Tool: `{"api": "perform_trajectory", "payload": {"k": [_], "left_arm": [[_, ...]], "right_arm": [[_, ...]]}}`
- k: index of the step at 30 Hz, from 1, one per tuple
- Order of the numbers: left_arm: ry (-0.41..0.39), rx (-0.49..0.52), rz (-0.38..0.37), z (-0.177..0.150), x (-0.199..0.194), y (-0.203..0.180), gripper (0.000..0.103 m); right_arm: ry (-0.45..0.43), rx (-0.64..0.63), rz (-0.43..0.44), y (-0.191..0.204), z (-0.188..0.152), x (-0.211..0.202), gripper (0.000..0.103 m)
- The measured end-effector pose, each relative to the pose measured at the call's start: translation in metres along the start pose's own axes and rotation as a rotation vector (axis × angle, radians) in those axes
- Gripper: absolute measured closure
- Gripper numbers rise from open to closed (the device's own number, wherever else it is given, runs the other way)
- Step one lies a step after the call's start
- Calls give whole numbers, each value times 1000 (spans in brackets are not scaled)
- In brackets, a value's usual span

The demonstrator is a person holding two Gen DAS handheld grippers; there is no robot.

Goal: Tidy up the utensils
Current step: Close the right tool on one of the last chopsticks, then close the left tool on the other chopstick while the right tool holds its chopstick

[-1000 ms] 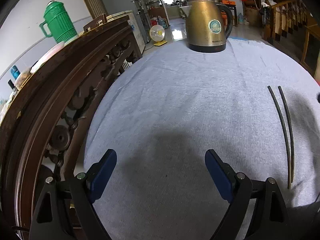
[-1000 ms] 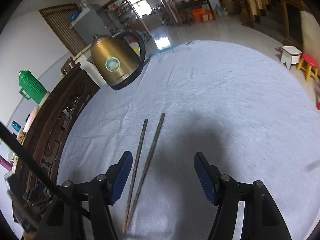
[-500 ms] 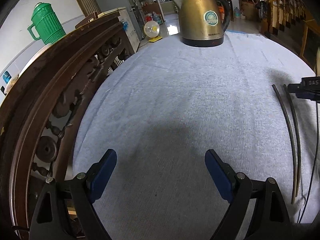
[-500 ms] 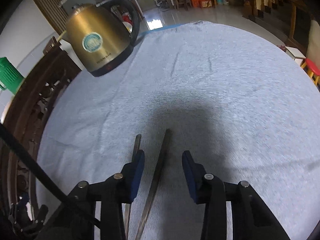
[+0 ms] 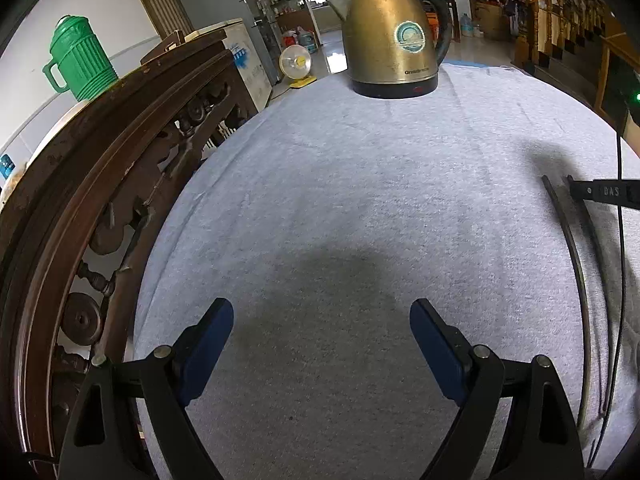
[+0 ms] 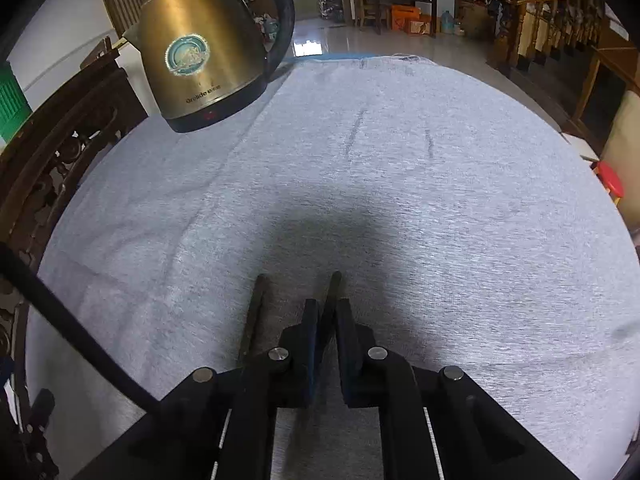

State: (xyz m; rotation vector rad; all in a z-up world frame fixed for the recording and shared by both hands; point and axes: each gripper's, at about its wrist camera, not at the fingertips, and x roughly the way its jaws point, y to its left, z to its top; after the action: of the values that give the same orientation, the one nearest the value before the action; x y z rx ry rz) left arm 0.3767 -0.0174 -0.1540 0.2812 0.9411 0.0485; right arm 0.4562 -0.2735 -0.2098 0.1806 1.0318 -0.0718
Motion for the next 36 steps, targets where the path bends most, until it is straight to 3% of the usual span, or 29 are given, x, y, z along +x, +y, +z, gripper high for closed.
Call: {"api": "perform_trajectory", "payload": {"k": [8,18,24,36], "left_arm": [[-20,21,0,9,-2,-11,13],[-78,148,-24,32,13,-56,13],[-72,207,-110,54,29,-87,13],[31,186,-353,90,49,-134,13]], "right_arm": [[7,-15,-2,-21,-19,-15,94],[52,26,58,-56,-46,-35,95],[41,74,119,-69,-60,-41,94],[-12,114,169,-77,-73,-44,94]]}}
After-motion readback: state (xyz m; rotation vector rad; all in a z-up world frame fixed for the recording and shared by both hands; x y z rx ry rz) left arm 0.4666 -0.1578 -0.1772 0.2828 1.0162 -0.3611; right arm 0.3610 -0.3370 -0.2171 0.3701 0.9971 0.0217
